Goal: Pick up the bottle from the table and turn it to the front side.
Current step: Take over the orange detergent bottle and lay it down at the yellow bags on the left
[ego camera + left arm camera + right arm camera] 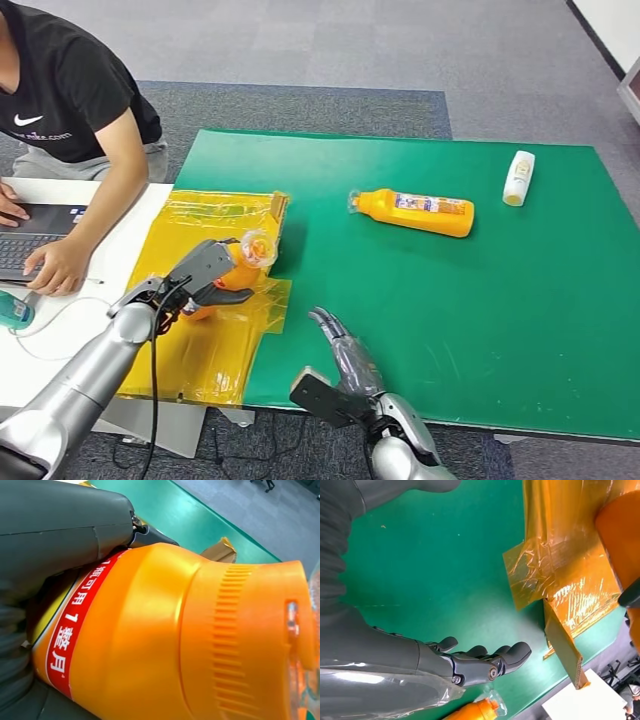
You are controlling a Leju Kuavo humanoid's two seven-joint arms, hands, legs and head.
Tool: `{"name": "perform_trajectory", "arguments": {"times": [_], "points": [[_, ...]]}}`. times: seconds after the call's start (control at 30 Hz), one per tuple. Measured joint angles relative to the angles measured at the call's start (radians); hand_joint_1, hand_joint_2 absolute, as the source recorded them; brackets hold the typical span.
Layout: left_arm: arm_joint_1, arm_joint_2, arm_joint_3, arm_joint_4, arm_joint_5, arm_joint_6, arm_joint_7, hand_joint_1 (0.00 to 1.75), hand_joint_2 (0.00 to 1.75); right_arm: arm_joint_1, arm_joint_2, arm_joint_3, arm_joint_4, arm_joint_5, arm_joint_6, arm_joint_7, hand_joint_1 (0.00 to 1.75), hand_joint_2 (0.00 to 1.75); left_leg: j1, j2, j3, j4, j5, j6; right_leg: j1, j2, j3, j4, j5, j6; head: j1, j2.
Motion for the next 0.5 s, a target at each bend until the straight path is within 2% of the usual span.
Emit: {"name": "perform_trajectory", "arguments": {"times": [0.27,0.5], "points": [[-0.032,-0.02,-0.011,0.063,-0.005,-0.003,-0.007,1.75,1.75,-0.005,0.002,0.007,0.009,-0.002,0.002,-0.002,0.0,1.75,0.0,0.0,0.003,-0.001,-0.002,0.003,0.0,0.0,0.002,0.0,0.0,0.0,0.0,0.0],[-0.051,-0.03,-0.024,0.101,-0.006,-0.003,-0.009,1.75,1.75,-0.016,0.008,0.013,0.017,-0.004,0.0,-0.005,0.0,1.75,-0.001,-0.001,0.009,-0.003,-0.004,0.001,-0.001,0.0,0.008,0.0,-0.002,-0.002,0.0,0.0]]}}
